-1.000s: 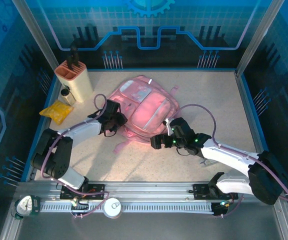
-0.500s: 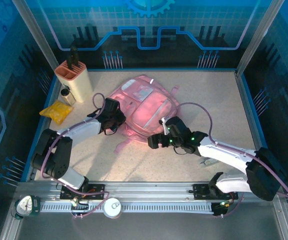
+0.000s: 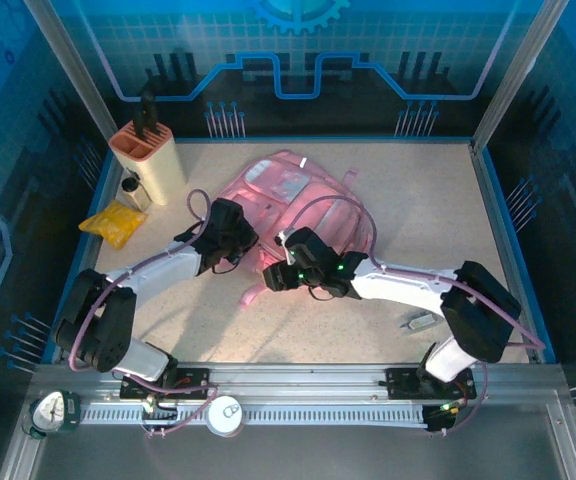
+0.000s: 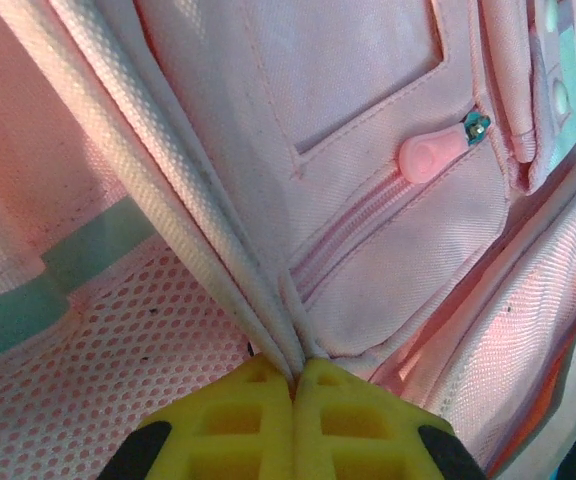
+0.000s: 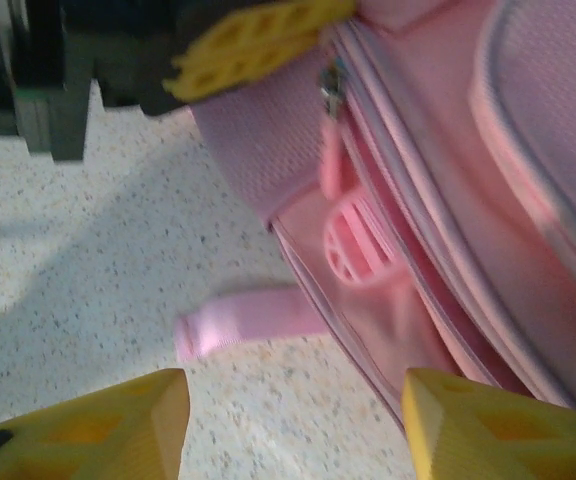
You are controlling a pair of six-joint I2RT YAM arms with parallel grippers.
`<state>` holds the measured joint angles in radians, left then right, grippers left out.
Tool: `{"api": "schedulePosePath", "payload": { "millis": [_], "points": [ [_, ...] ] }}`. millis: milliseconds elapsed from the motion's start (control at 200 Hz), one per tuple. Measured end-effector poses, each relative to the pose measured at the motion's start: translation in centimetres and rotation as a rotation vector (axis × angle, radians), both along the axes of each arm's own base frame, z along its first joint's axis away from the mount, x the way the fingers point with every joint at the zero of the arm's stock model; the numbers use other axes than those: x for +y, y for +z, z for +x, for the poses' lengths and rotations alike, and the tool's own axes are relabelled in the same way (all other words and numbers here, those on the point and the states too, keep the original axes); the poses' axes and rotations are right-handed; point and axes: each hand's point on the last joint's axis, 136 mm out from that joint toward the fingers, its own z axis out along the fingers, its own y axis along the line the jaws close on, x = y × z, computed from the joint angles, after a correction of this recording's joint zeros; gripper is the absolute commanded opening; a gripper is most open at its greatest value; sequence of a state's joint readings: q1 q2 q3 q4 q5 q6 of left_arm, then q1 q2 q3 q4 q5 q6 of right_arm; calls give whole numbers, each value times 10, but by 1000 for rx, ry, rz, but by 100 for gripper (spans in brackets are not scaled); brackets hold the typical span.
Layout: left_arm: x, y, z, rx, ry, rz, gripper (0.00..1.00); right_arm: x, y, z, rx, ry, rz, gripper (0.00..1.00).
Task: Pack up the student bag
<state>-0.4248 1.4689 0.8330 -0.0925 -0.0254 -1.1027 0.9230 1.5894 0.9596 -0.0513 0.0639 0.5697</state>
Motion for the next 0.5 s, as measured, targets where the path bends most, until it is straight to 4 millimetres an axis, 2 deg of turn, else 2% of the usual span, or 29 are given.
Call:
{"api": "schedulePosePath", "payload": {
  "millis": [255,500],
  "points": [
    [-13,3,-4,-1,-13,-43,0,15,-12,22,-16,-70,30,41],
    [-15,4,-6,-1,-9,-57,0,12,-14,39,-47,-156,38,38]
  ]
}}
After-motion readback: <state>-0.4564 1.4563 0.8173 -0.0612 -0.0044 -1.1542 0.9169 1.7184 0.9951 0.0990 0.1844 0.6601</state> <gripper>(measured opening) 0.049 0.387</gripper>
